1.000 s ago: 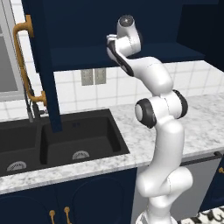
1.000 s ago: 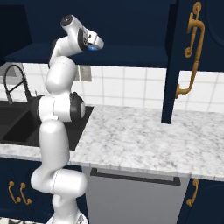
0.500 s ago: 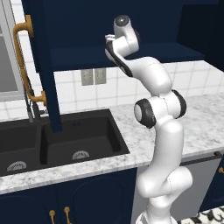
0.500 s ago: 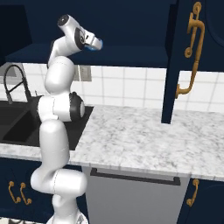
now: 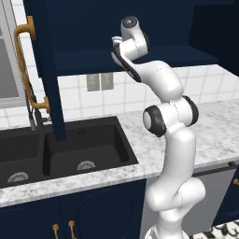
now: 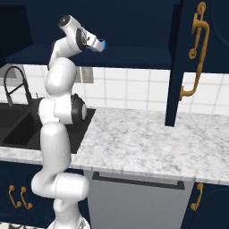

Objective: Gather all objects into one cabinet and sort the glasses and bowls to opposite sides.

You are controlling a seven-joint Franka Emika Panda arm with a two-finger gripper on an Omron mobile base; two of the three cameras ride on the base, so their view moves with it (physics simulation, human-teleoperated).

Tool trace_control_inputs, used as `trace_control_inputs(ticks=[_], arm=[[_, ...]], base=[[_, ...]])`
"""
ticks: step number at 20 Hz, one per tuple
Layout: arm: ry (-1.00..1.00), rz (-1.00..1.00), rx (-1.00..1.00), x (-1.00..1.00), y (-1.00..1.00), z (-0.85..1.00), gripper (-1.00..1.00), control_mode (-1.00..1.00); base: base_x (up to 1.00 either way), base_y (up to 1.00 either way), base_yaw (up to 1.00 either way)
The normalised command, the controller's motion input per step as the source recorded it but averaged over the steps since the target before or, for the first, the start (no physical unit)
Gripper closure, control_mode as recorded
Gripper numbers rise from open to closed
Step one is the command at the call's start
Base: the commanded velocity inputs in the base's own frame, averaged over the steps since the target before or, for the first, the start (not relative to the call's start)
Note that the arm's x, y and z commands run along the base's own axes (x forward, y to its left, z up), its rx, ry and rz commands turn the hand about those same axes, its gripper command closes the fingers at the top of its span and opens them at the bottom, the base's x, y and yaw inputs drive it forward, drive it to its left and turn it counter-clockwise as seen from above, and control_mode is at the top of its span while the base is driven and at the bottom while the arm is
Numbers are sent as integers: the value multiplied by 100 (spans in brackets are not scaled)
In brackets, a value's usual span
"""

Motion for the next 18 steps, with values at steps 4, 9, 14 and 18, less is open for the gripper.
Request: trace_control_inputs(ticks=[4,9,14,18], arm=[[0,-1,5,0,0,0,100,-100],[-1,0,5,-3,0,0,100,-100],[-2,0,7,-61,0,1,100,-100],[-6,0,5,-100,0,0,100,-100]], base=[[0,0,0],[0,0,0],[0,0,0],[0,0,0]])
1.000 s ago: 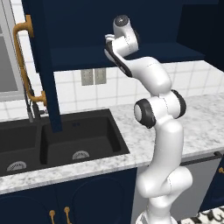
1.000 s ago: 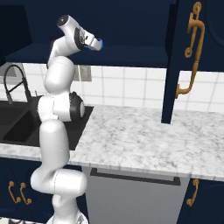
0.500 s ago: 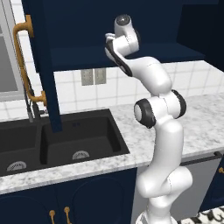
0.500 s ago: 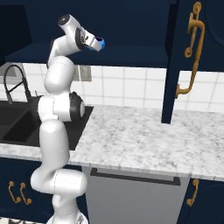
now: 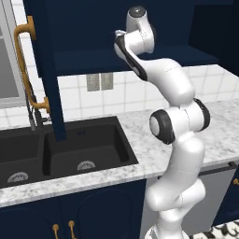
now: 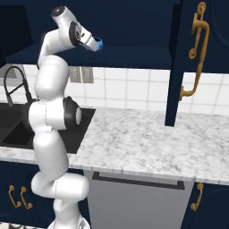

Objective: Gather all objects into one cabinet and sort the glasses and bowls to opposite sides.

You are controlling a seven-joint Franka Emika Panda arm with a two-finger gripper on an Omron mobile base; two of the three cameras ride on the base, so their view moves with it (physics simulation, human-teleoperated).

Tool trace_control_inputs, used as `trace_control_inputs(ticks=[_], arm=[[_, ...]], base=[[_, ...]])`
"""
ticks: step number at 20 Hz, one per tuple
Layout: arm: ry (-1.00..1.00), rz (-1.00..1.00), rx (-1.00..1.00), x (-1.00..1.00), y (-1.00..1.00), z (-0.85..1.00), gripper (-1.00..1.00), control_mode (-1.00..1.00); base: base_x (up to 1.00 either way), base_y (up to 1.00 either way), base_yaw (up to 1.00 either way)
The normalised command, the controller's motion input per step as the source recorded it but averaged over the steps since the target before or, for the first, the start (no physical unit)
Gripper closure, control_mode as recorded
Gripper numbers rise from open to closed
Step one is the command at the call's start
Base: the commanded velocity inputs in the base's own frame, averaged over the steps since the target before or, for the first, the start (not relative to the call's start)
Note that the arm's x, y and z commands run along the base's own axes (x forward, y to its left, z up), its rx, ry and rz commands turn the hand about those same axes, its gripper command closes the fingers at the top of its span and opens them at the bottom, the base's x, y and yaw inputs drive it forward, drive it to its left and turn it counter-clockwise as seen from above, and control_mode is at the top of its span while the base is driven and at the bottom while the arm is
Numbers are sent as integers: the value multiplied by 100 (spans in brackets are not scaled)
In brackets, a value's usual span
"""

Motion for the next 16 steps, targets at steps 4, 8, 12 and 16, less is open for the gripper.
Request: trace_control_inputs(ticks=[4,8,12,16], arm=[[-10,3,5,-100,0,0,100,-100],[-2,15,7,-100,0,6,100,-100],[-2,32,1,-100,-6,0,100,-100],[-3,47,0,-100,-16,0,100,-100]], base=[[0,0,0],[0,0,0],[0,0,0],[0,0,0]])
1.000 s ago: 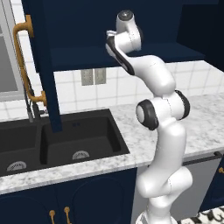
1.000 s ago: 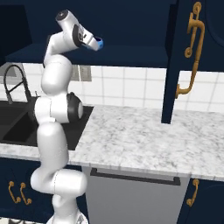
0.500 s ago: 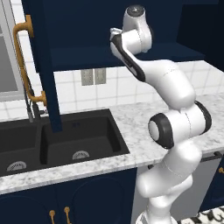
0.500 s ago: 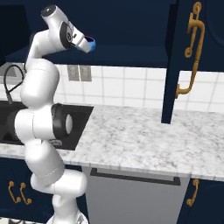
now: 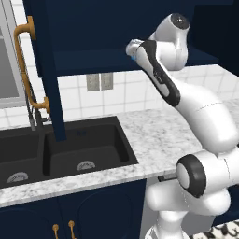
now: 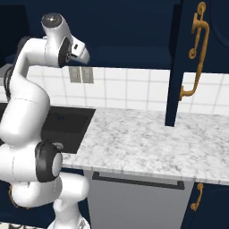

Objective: Gather all objects into one cabinet and sort the glasses and bowls to opposite sides.

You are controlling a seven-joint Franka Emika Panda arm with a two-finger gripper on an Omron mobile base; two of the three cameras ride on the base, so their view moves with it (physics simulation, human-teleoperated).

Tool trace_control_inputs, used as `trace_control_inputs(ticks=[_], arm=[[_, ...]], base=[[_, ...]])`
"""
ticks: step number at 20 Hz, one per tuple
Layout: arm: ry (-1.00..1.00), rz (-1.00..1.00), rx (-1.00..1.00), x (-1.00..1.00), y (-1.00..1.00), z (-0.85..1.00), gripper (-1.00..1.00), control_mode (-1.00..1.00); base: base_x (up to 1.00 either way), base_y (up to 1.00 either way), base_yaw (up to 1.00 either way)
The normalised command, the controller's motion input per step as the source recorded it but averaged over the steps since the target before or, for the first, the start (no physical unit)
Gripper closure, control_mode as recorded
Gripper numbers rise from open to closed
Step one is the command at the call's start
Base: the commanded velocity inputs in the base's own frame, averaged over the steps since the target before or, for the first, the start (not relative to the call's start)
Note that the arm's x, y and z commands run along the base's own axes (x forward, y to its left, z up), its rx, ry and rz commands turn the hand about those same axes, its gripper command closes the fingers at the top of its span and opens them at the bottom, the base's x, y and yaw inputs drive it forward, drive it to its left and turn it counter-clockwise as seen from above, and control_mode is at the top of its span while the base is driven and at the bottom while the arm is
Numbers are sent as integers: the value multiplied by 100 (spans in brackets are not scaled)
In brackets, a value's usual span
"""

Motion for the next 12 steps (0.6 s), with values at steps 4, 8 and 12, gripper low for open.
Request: trace_control_inputs(ticks=[4,8,12], arm=[[-2,44,-4,-100,-14,0,100,-100],[0,29,-4,-100,-5,-15,100,-100],[3,17,-16,-100,0,-41,100,-100]], base=[[0,0,0],[0,0,0],[0,0,0]])
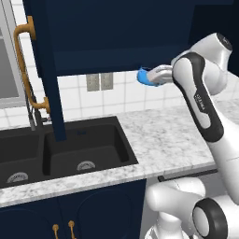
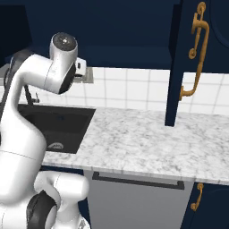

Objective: Gather all objects into one cabinet and sort the glasses and bowls to opposite sides.

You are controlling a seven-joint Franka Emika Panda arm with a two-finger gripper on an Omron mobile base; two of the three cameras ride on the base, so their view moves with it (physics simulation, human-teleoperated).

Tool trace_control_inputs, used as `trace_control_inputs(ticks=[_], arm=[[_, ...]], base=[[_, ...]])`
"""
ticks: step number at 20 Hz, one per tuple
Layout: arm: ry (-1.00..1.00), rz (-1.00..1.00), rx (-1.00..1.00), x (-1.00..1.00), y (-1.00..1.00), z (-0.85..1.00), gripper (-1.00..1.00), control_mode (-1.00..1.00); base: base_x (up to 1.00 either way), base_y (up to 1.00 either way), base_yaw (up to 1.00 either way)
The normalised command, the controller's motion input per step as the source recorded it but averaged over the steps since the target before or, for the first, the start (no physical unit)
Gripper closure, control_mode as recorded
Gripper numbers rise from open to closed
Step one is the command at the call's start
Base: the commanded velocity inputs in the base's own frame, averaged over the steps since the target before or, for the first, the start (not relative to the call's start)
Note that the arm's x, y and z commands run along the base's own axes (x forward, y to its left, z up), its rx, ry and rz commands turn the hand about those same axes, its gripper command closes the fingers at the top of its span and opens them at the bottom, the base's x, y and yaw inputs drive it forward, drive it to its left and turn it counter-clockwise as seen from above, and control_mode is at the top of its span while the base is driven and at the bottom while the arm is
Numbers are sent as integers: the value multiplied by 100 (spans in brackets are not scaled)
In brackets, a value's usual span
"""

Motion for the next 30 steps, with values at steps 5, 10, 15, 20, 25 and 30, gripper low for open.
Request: trace_control_inputs(ticks=[5,10,15,20,25,30], arm=[[5,11,-16,-92,0,-55,100,-100],[5,0,-8,-32,0,-50,100,-100],[0,0,0,0,0,0,100,100],[0,0,0,0,0,0,100,100],[0,0,0,0,0,0,100,100],[0,0,0,0,0,0,100,100]], base=[[0,0,0],[0,0,0],[-35,0,0],[-93,0,-34],[-60,0,-71],[-15,1,-87]])
